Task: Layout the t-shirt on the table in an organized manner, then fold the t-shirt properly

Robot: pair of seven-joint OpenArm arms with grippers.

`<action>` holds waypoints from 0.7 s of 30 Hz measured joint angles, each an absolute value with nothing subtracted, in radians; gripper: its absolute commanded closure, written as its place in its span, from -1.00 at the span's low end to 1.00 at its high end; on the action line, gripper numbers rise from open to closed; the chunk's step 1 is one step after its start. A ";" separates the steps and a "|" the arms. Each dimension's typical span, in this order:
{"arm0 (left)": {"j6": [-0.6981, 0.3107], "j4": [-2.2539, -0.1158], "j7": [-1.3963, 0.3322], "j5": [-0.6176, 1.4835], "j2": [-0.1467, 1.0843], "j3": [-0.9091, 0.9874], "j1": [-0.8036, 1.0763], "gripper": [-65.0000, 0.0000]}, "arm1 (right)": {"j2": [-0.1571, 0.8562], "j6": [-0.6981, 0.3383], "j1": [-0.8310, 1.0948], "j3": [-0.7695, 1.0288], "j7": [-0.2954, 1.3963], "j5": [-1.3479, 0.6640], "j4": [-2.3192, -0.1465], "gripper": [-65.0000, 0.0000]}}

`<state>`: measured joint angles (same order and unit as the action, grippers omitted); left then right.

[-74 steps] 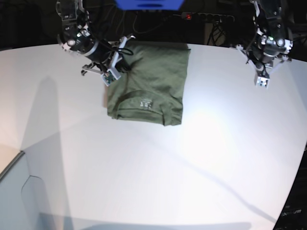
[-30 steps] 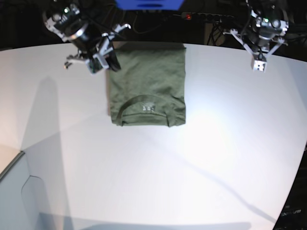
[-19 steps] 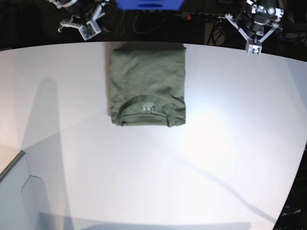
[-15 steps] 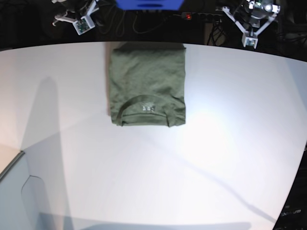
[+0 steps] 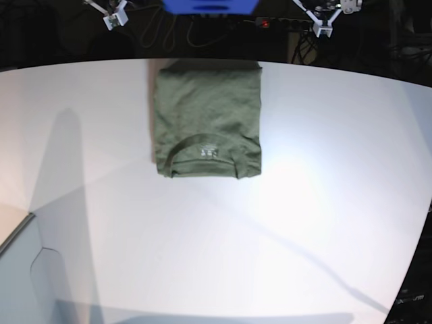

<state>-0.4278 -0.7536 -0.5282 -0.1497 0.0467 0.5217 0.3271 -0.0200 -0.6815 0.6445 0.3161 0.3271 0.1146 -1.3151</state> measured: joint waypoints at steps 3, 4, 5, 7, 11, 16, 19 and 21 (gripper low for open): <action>-0.426 -0.521 -0.422 -0.149 0.084 0.521 0.231 1.00 | 0.012 -0.683 0.546 0.317 0.328 0.116 -1.129 1.00; -0.423 -0.459 -0.379 -0.149 0.094 0.521 0.205 1.00 | 0.023 -0.682 0.517 0.318 0.295 0.115 -1.069 1.00; -0.420 -0.408 -0.334 -0.141 0.101 0.522 0.189 1.00 | 0.035 -0.682 0.493 0.315 0.248 0.110 -1.010 1.00; -0.419 -0.329 -0.279 -0.149 0.105 0.522 0.157 1.00 | 0.054 -0.625 0.445 0.311 0.154 0.109 -0.888 1.00; -0.413 -0.265 -0.199 -0.144 0.092 0.521 0.138 1.00 | 0.105 -0.421 0.362 0.215 0.001 0.115 -0.615 1.00; -0.166 -0.252 -0.128 -0.141 0.089 0.522 0.101 1.00 | 0.115 -0.112 0.205 0.064 -0.237 0.109 -0.253 1.00; -0.124 -0.227 -0.097 -0.140 0.082 0.475 0.079 1.00 | 0.109 0.023 0.138 -0.018 -0.341 0.108 -0.131 1.00; -0.117 -0.201 -0.078 -0.139 0.071 0.441 0.072 1.00 | 0.098 0.109 0.117 -0.056 -0.384 0.105 -0.104 1.00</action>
